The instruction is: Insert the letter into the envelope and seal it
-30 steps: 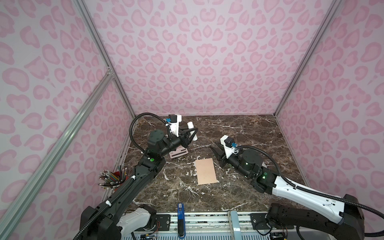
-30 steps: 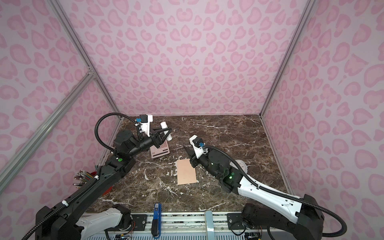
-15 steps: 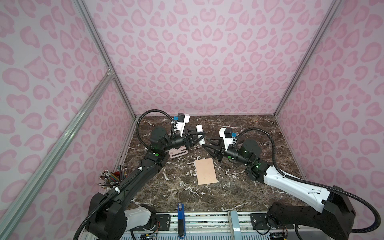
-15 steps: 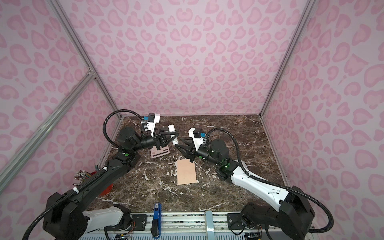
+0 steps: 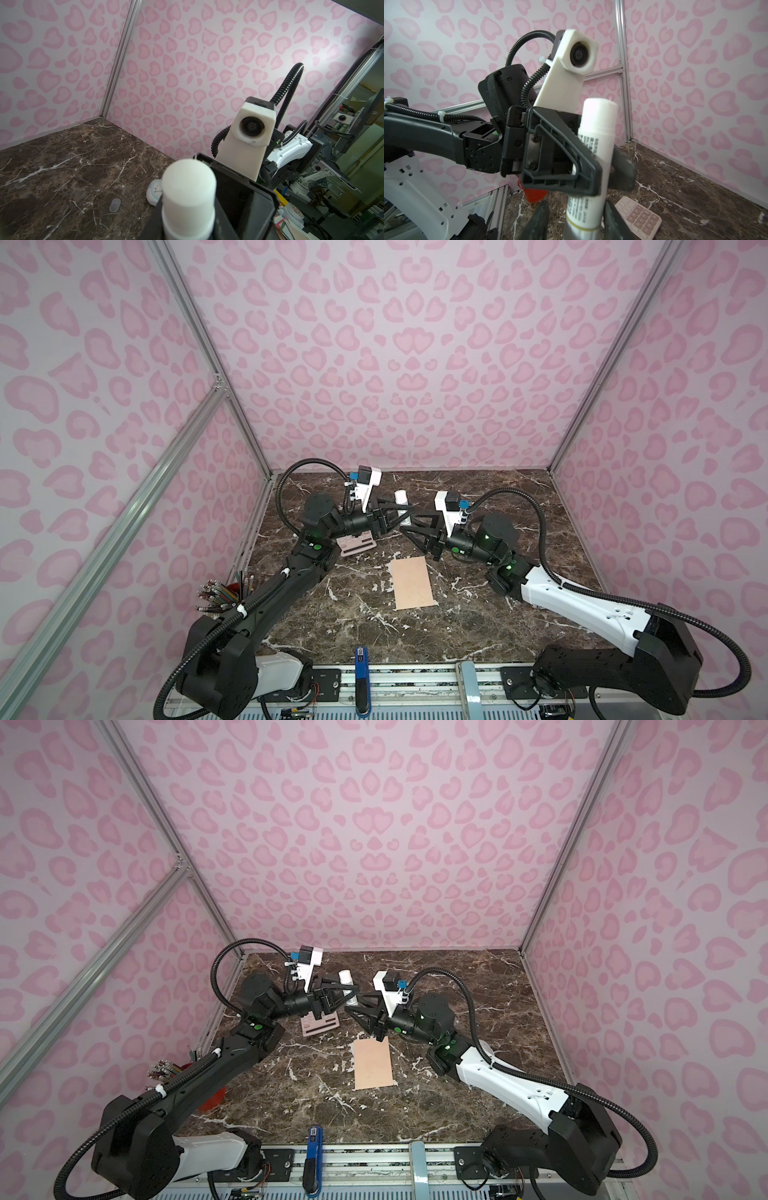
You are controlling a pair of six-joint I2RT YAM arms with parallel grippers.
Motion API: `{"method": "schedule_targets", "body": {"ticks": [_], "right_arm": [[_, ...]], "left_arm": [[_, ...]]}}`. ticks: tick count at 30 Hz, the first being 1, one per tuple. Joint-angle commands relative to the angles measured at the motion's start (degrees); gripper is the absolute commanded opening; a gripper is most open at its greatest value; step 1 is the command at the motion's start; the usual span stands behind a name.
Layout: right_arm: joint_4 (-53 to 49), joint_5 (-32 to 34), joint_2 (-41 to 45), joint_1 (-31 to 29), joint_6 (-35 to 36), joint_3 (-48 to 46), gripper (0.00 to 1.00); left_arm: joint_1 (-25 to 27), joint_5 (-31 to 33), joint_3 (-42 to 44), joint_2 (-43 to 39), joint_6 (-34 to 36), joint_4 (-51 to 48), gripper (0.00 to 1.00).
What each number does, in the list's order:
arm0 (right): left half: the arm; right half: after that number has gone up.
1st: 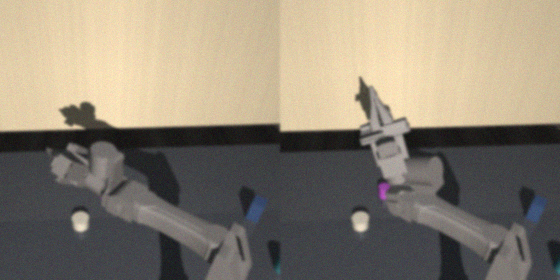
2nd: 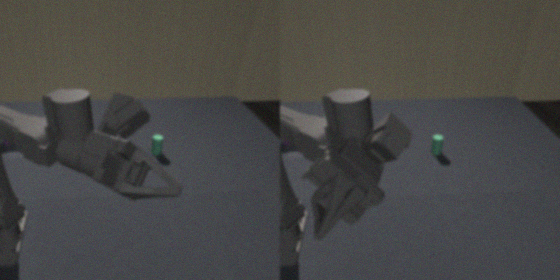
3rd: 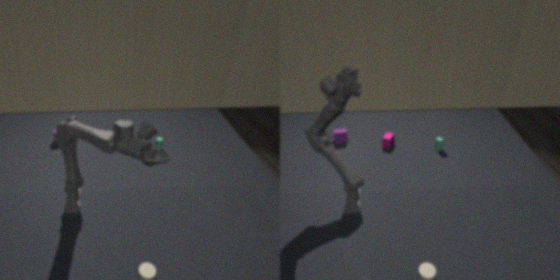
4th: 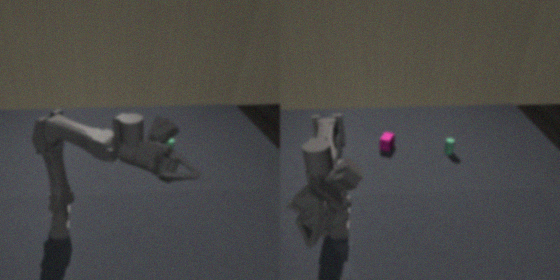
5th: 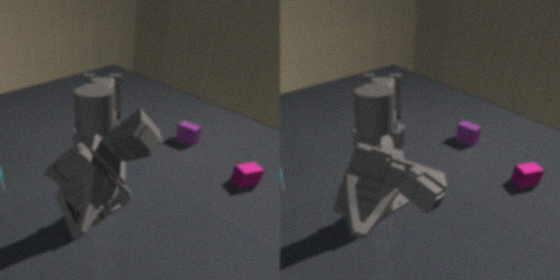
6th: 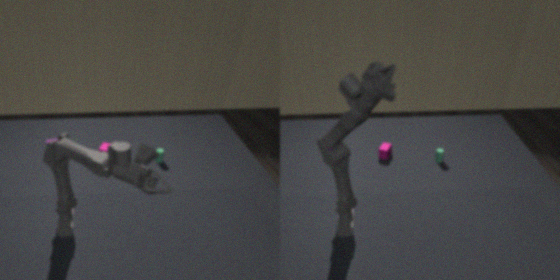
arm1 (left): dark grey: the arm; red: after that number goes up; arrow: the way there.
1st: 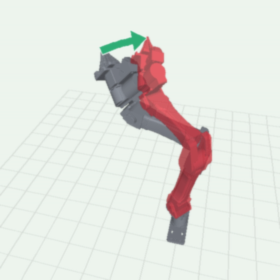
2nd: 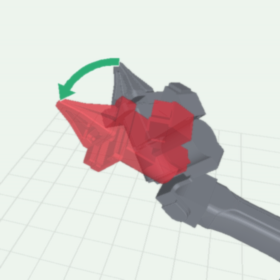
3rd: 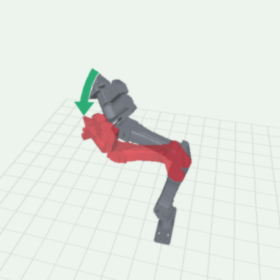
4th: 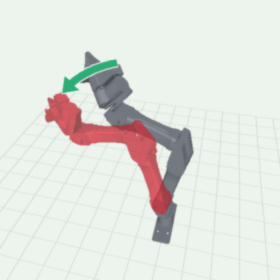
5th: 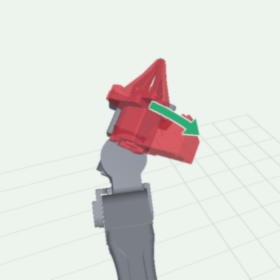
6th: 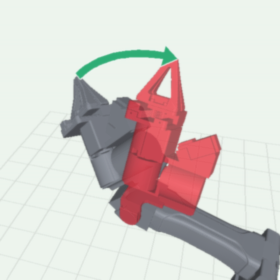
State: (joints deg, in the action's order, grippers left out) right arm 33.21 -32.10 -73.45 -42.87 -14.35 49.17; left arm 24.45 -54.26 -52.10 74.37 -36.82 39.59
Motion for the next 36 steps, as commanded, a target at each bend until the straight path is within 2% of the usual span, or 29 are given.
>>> {"method": "schedule_targets", "body": {"ticks": [1, 7, 12, 20, 28, 33, 36], "right_arm": [[2.0, -2.3, -0.4, 0.3, -1.1, -0.2, 0.45], [1.7, -3.2, -0.5, 0.6, -1.5, -0.4, 0.44], [2.1, -3.7, -0.6, 1.0, -2.1, -0.3, 0.38], [2.0, -4.2, -1.0, 1.2, -2.7, -0.5, 0.37], [1.6, -3.2, -0.8, 1.3, -2.4, -0.1, 0.26], [0.5, -0.4, -0.5, 1.2, -1.5, 0.7, 0.19], [0.4, 1.9, -0.7, 0.3, -0.4, 1.8, 0.17]], "left_arm": [[0.0, -0.8, -0.4, 0.4, -1.2, 4.7, 0.03], [0.0, -0.8, -0.5, 0.8, -1.8, 5.4, 0.03], [0.0, -1.0, -0.4, 1.0, -1.9, 5.4, 0.03], [0.0, -1.0, -0.3, 1.0, -1.9, 5.6, 0.03], [0.0, -0.9, 0.1, 1.1, -1.5, 5.2, 0.04], [0.0, 1.3, 0.2, 0.4, 1.6, 0.8, 0.03], [0.5, 5.2, 0.0, -1.1, 5.7, -5.4, 0.03]]}}
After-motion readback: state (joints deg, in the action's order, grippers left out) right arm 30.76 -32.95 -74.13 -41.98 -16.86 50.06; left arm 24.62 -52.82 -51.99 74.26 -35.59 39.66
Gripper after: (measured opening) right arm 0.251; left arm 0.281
